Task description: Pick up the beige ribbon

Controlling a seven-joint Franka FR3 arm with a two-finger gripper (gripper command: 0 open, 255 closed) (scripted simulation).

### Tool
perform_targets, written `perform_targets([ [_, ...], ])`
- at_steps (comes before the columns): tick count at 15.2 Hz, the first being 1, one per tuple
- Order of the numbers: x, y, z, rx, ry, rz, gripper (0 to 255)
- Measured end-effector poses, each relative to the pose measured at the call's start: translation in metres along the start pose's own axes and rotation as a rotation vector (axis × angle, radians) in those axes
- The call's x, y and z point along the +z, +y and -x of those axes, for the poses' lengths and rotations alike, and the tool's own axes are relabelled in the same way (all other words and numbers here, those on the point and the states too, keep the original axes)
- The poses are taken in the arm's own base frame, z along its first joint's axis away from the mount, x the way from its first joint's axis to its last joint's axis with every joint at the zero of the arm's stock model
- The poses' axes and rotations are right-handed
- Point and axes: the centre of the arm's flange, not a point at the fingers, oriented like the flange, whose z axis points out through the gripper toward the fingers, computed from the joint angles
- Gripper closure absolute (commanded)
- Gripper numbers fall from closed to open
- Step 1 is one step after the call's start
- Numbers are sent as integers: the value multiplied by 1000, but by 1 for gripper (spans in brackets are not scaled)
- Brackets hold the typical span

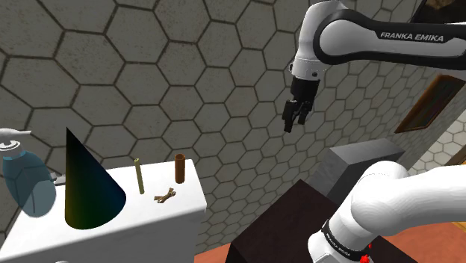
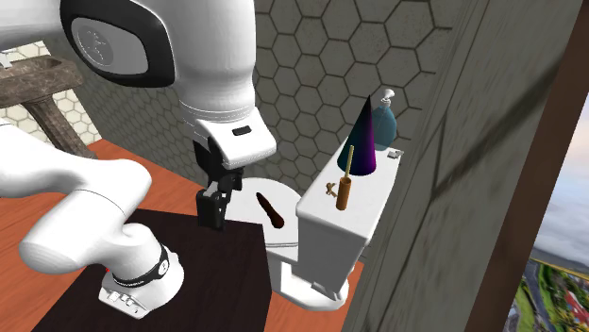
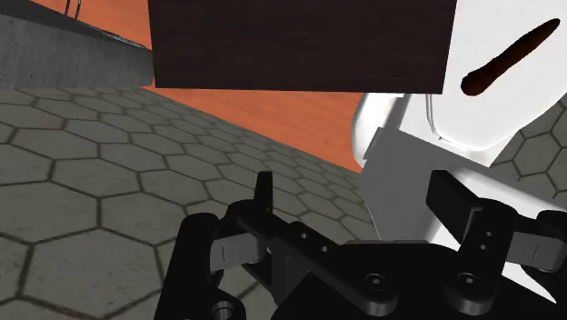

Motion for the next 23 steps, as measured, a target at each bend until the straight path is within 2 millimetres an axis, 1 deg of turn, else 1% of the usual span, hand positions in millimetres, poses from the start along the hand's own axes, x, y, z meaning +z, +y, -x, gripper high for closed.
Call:
perform_targets([
  [1,0,0,0,0,0,0,0],
  [3,8,-14,-4,2,18,2,0],
  [4,16,-23,-5,3,31,3,0],
  [10,59,-82,-19,16,124,9,0],
  [13,76,-111,-24,23,172,13,0],
  [16,102,-145,-36,30,219,16,0],
  [17,108,-155,-39,32,236,17,0],
  [20,125,-183,-54,39,284,21,0],
  [23,145,-214,-63,46,333,25,0],
])
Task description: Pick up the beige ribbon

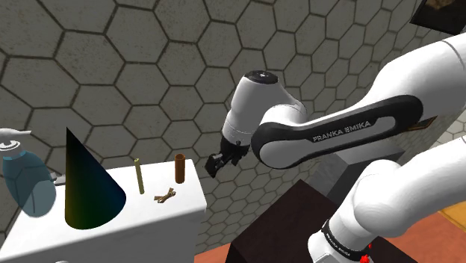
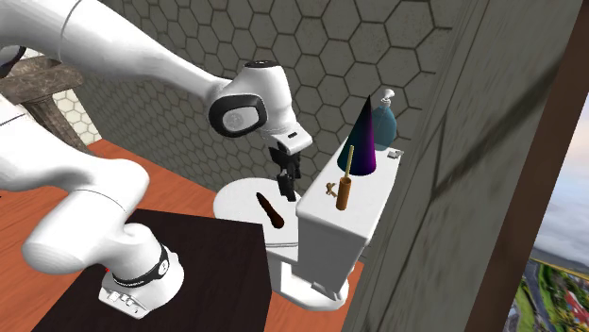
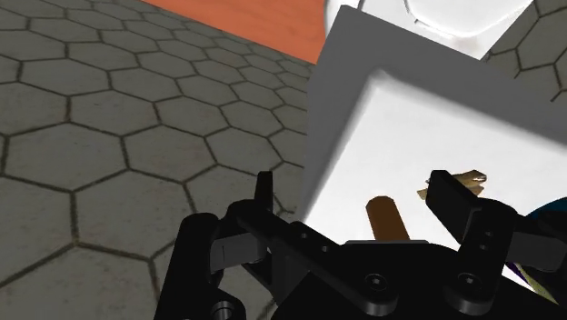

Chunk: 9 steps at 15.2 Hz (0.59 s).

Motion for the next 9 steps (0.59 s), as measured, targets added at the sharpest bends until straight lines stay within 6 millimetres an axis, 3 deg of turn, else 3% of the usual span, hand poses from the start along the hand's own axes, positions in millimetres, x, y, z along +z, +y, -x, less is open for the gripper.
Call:
perform_targets([
  [9,66,-92,-21,21,134,10,0],
])
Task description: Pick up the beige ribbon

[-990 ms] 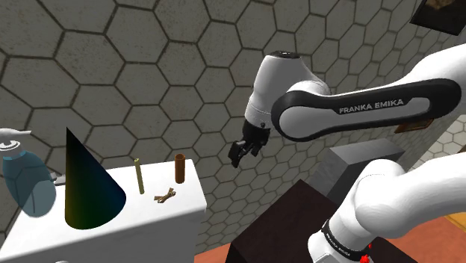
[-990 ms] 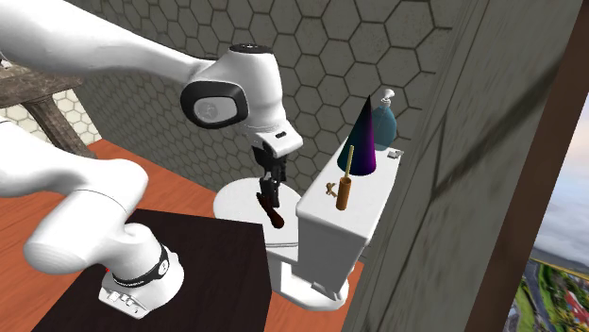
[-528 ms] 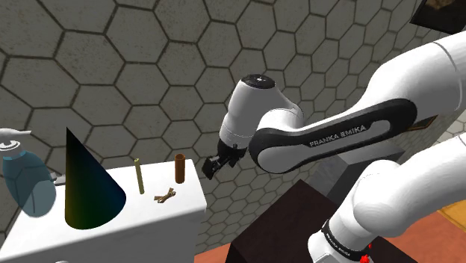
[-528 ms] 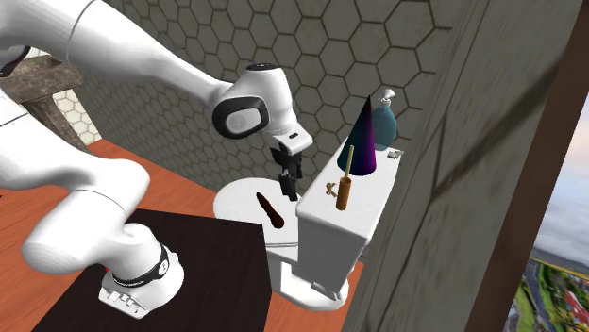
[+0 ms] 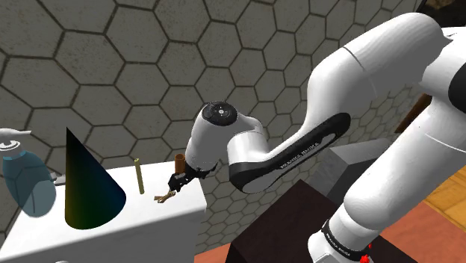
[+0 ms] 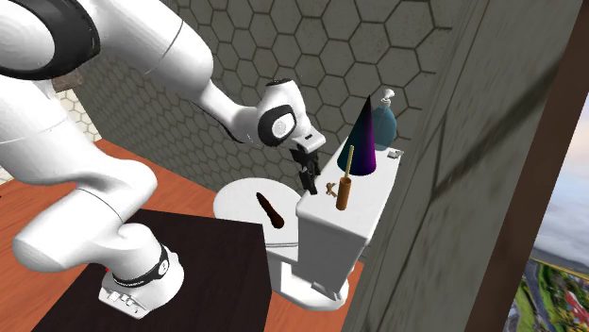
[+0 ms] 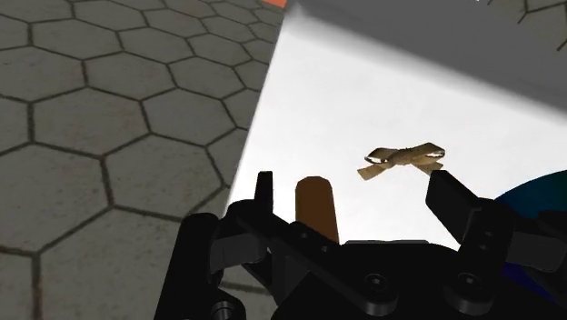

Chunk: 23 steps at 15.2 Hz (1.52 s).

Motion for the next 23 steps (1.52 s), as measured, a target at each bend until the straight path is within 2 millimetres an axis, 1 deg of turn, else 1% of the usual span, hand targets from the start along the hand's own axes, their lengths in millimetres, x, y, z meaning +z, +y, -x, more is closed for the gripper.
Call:
perform_targets([
  [1,4,-11,1,-1,16,3,0],
  [5,38,-55,-9,12,82,-1,0],
  [8,54,-63,-7,14,102,0,0],
  [12,72,-63,0,14,106,0,0],
  [14,79,-64,2,13,106,0,0],
  [15,80,-64,2,13,106,0,255],
  [16,78,-67,3,10,109,-12,255],
  [23,78,-68,2,10,110,-6,255],
])
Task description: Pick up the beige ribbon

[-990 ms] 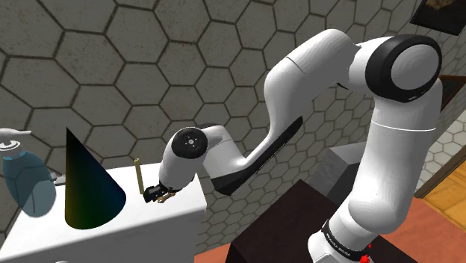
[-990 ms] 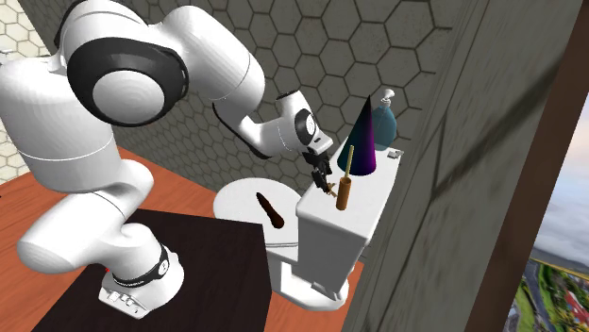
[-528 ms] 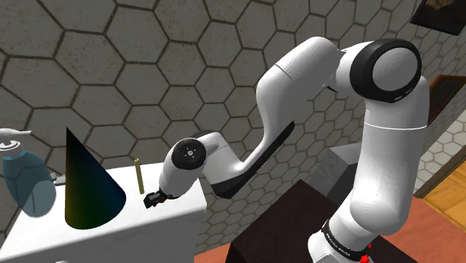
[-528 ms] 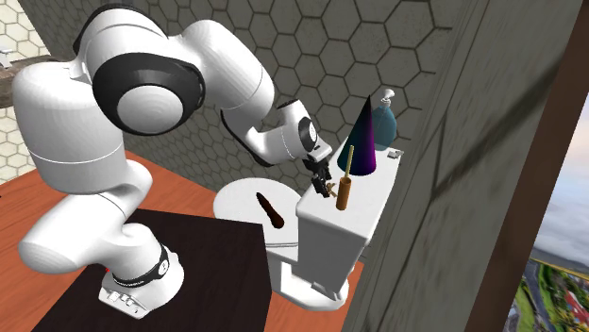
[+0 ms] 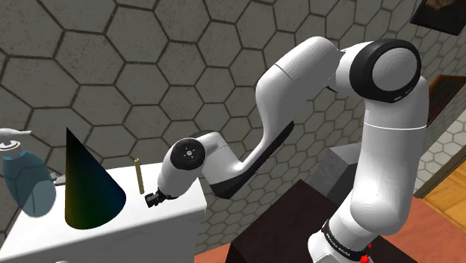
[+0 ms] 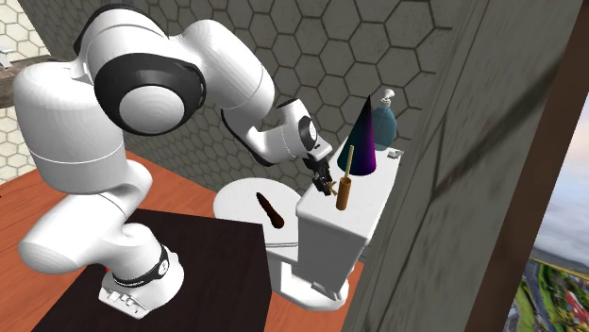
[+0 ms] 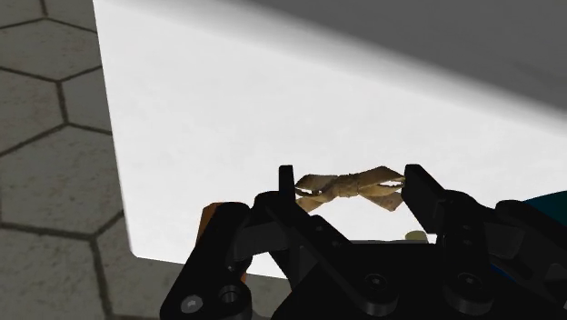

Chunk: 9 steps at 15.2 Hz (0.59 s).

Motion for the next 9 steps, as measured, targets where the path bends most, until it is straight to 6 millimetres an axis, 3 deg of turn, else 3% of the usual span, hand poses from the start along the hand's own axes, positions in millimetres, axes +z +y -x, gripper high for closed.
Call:
perform_targets([
  [3,-1,2,0,2,-1,2,255],
  [9,-26,4,-13,3,-3,5,255],
])
